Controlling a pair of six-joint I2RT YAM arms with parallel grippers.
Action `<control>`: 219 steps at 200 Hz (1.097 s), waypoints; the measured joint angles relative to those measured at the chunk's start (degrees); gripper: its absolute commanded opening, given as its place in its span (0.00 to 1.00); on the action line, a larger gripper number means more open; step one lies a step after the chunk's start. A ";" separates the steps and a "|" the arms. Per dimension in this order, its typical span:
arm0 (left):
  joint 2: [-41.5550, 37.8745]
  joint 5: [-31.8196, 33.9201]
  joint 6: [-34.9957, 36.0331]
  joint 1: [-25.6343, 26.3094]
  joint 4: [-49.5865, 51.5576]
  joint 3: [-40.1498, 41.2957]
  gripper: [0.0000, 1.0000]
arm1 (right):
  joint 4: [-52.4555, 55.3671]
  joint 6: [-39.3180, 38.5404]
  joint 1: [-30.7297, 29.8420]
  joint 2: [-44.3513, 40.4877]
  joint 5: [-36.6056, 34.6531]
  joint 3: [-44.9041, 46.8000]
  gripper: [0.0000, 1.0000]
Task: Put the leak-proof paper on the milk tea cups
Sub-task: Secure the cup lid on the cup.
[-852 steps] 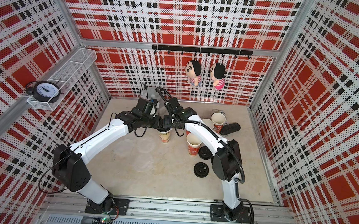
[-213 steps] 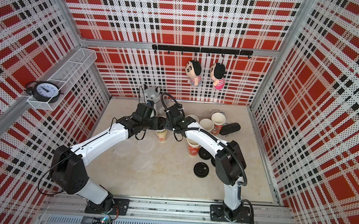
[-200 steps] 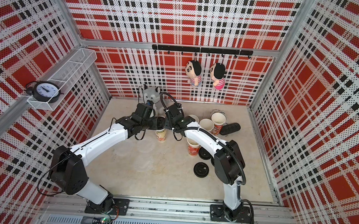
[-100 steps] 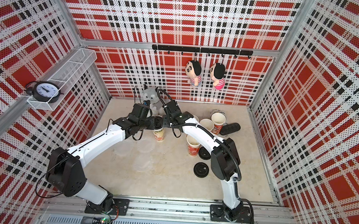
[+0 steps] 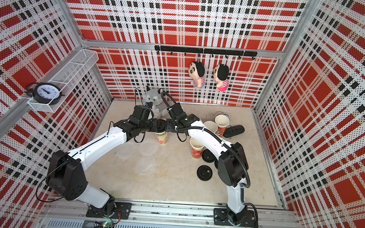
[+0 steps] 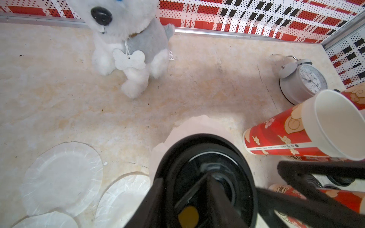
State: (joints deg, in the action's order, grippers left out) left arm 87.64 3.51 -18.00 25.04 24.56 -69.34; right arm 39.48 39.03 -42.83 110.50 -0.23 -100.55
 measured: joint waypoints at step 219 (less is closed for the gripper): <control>-0.28 -0.04 -0.20 0.00 -1.01 0.79 0.39 | -4.28 6.36 -1.99 -1.62 4.66 4.00 0.58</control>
State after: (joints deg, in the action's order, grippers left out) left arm 87.35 3.46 -18.20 25.04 23.55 -68.55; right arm 35.20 45.39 -44.82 108.88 4.43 -96.55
